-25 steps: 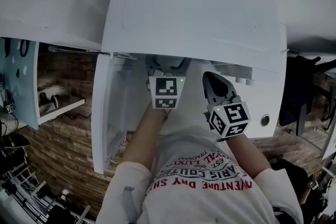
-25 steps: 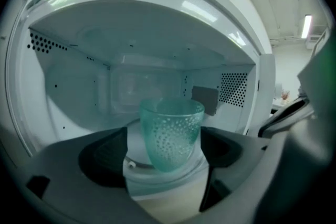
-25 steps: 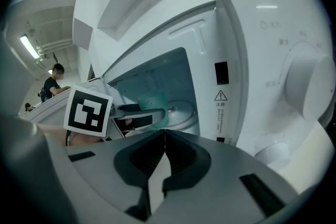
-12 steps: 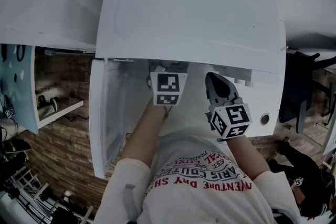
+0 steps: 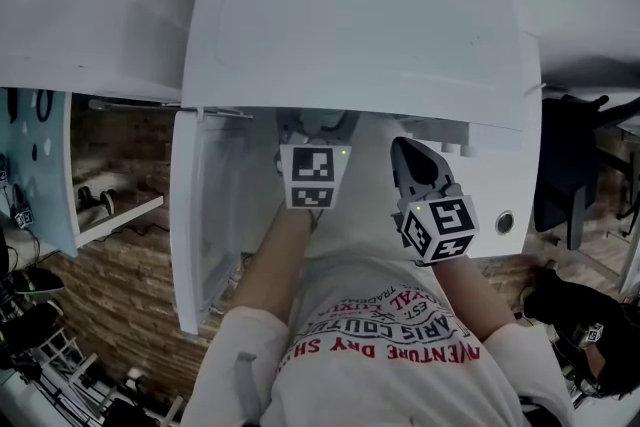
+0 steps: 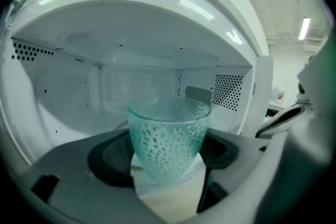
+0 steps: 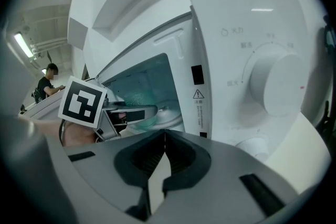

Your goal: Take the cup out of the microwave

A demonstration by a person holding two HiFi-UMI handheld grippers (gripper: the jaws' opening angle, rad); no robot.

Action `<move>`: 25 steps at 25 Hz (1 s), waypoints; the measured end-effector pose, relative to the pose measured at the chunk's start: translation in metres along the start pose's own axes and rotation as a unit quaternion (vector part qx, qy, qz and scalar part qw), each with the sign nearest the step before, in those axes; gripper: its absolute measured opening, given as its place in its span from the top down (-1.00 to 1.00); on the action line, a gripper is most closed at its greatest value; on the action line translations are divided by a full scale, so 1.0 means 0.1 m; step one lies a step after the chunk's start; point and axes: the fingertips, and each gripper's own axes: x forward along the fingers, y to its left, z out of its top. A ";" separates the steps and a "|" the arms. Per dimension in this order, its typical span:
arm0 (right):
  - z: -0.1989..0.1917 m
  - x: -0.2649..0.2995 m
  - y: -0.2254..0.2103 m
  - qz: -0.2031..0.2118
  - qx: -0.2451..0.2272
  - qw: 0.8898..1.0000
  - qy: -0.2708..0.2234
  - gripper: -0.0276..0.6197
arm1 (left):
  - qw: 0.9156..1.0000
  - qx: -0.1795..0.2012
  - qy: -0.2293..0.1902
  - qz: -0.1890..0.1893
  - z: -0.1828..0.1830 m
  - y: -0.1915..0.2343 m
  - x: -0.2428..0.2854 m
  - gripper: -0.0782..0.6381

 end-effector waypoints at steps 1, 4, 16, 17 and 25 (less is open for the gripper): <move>-0.01 -0.03 0.00 0.000 0.000 1.000 -0.001 0.88 | 1.000 -0.002 0.000 -0.001 0.00 -0.02 -0.04 -0.25; -0.03 -0.12 0.02 0.003 -0.002 1.000 -0.004 0.88 | 1.000 -0.006 -0.003 -0.002 -0.01 -0.11 -0.18 -0.25; -0.10 -0.63 0.18 0.013 -0.026 0.999 -0.030 0.88 | 0.999 -0.014 -0.037 0.007 -0.03 -0.53 -0.97 -0.25; -0.09 -0.67 0.20 0.015 -0.028 0.999 -0.035 0.88 | 0.999 -0.012 -0.039 0.008 -0.03 -0.54 -1.03 -0.25; 0.09 -1.01 0.40 0.025 -0.045 0.995 -0.089 0.88 | 0.996 -0.018 -0.084 0.025 0.25 -0.69 -1.63 -0.25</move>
